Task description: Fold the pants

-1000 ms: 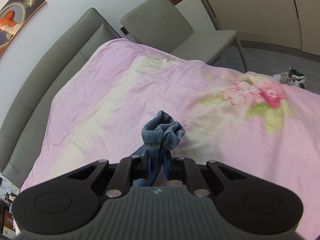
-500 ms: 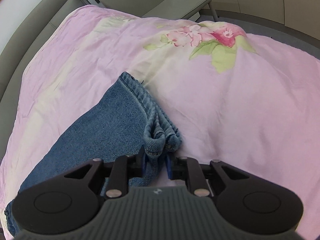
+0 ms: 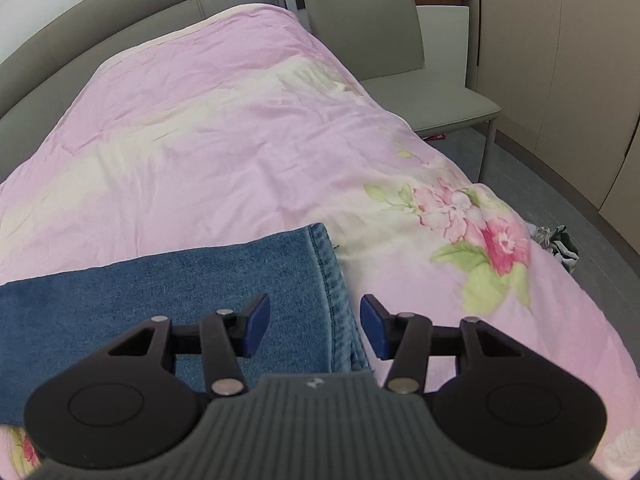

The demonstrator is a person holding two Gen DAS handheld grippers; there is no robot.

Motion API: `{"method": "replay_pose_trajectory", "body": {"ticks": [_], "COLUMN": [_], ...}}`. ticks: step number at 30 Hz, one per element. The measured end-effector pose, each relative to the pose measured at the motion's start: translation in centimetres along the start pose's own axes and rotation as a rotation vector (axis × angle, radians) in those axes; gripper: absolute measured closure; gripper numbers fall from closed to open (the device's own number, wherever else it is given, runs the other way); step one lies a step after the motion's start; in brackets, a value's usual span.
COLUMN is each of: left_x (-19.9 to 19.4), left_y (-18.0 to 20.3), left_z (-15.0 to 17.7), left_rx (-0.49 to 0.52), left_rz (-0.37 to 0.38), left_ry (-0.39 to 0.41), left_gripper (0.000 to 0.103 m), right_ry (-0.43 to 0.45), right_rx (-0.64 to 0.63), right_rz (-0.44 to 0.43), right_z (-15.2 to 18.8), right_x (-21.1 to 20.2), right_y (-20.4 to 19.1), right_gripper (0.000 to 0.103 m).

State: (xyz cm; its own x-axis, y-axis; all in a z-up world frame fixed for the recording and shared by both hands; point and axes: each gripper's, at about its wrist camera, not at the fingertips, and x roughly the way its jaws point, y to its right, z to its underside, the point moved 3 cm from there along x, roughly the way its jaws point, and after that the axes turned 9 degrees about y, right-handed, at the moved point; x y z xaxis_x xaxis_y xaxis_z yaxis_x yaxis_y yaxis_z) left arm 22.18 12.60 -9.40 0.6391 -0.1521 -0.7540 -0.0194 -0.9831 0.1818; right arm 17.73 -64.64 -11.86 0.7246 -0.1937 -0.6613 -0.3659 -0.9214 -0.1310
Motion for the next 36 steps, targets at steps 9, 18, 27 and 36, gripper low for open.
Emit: {"method": "replay_pose_trajectory", "body": {"ticks": [9,18,27,36], "left_x": [9.1,16.0,15.3,5.8], "left_y": [1.6,0.6,1.7,12.4], "left_z": [-2.0,-4.1,-4.6,0.2], "left_rx": [0.037,-0.031,0.036,0.362], "left_rz": [-0.013,-0.096,-0.148,0.108], "left_ry": [-0.053,-0.066,-0.070,0.033], "left_gripper": [0.066,0.067,0.068,0.068], "right_ry": [-0.089,-0.191,-0.214,-0.229], "right_rx": [-0.097,-0.176,-0.152,-0.132], "right_rz": [-0.015,0.062,0.063,-0.066], "right_z": [-2.1,-1.2,-1.9,-2.3], "right_x": [7.6,14.6,14.6,7.1], "right_y": [-1.8,-1.9,-1.9,-0.5], "right_gripper": [0.056,0.048,0.047,0.037]}}
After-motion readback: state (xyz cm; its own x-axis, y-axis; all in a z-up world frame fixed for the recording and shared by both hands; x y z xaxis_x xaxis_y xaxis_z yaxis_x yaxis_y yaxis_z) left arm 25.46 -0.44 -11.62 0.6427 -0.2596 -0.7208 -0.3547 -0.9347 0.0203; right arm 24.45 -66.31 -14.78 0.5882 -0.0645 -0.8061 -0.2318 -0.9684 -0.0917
